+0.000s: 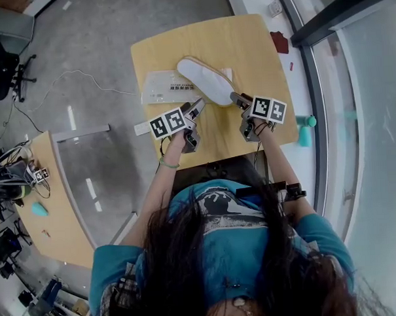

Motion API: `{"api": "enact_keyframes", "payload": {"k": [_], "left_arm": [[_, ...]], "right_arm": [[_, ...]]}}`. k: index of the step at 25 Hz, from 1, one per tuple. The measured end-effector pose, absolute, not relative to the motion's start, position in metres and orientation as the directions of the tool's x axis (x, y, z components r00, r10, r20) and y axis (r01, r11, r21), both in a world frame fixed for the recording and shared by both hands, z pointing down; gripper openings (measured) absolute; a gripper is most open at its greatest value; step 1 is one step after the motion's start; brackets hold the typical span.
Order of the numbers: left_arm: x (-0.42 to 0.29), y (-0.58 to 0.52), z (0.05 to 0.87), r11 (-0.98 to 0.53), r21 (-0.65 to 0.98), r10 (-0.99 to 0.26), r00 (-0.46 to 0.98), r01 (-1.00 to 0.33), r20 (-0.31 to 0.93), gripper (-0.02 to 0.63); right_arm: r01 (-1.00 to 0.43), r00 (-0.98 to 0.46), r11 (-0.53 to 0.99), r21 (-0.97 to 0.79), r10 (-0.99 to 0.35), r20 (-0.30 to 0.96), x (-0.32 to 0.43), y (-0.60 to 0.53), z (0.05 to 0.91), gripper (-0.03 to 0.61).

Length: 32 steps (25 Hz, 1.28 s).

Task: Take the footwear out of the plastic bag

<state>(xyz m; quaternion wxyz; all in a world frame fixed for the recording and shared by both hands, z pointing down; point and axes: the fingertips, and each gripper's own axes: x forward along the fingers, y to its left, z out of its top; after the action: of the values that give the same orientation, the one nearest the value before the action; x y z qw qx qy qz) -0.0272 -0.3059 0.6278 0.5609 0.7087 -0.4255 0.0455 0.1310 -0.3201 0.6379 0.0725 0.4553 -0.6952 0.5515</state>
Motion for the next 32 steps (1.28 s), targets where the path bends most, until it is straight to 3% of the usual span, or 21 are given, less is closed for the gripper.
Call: {"api": "enact_keyframes", "payload": {"k": [8, 15, 22, 32], "left_arm": [[-0.020, -0.289, 0.589, -0.106, 0.750, -0.611, 0.638, -0.653, 0.469, 0.296], [-0.012, -0.278, 0.553, -0.232, 0.662, -0.700, 0.594, -0.713, 0.395, 0.185], [-0.038, -0.248, 0.519, -0.310, 0.561, -0.805, 0.526, -0.768, 0.275, 0.000], [-0.078, -0.190, 0.490, -0.393, 0.397, -0.842, 0.498, -0.829, 0.207, -0.002]], "right_arm": [[-0.731, -0.630, 0.204, -0.651, -0.568, 0.530, 0.126, -0.308, 0.582, 0.209], [-0.638, -0.751, 0.393, -0.662, -0.506, 0.424, 0.089, -0.286, 0.546, 0.190], [-0.595, -0.798, 0.466, -0.655, -0.441, 0.412, 0.054, -0.253, 0.552, 0.073], [-0.573, -0.819, 0.492, -0.655, -0.380, 0.430, 0.014, -0.193, 0.553, 0.044]]}}
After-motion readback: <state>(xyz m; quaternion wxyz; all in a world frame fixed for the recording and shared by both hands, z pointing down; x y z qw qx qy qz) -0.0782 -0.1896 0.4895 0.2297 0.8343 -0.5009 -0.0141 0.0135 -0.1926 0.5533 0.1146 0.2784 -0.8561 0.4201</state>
